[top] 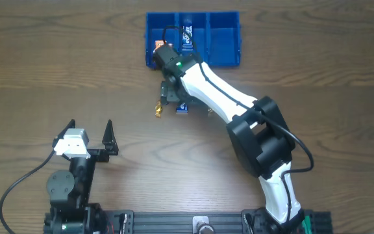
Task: Sort Candies Into Trays
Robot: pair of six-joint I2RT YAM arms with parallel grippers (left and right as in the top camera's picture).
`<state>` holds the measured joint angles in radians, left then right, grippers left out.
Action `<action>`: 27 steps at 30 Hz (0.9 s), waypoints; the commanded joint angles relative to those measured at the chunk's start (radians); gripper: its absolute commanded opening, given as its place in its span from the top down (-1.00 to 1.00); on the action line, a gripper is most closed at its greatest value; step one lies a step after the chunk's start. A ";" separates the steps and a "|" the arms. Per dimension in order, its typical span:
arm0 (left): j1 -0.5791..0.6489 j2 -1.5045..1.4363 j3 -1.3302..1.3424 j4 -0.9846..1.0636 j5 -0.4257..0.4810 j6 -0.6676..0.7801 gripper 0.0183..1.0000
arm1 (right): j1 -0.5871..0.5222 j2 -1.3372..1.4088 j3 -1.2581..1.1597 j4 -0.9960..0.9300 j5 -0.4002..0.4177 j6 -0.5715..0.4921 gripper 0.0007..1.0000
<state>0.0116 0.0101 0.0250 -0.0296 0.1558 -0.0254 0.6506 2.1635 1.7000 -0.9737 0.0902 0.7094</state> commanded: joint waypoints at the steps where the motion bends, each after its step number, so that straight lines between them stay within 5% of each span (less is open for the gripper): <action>1: 0.005 -0.006 -0.020 -0.033 0.025 0.003 -1.00 | -0.001 0.045 -0.002 0.005 -0.003 0.016 -1.00; 7: 0.005 -0.006 -0.020 -0.033 0.025 0.003 -1.00 | 0.006 0.071 -0.002 0.029 -0.003 -0.001 -0.88; 13: 0.005 -0.006 -0.020 -0.033 0.025 0.003 -1.00 | 0.016 0.071 -0.002 0.046 -0.003 -0.003 0.08; 19: 0.005 -0.006 -0.020 -0.033 0.025 0.003 -1.00 | 0.016 0.071 -0.002 0.045 -0.003 -0.007 0.68; 25: 0.005 -0.006 -0.020 -0.033 0.025 0.003 -1.00 | 0.011 0.027 0.000 0.039 0.003 -0.038 0.90; 27: 0.005 -0.006 -0.020 -0.033 0.025 0.003 -1.00 | -0.002 -0.064 0.040 0.011 0.076 -0.076 0.91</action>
<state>0.0116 0.0101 0.0250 -0.0296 0.1555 -0.0254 0.6651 2.2204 1.7004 -0.9398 0.0837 0.6834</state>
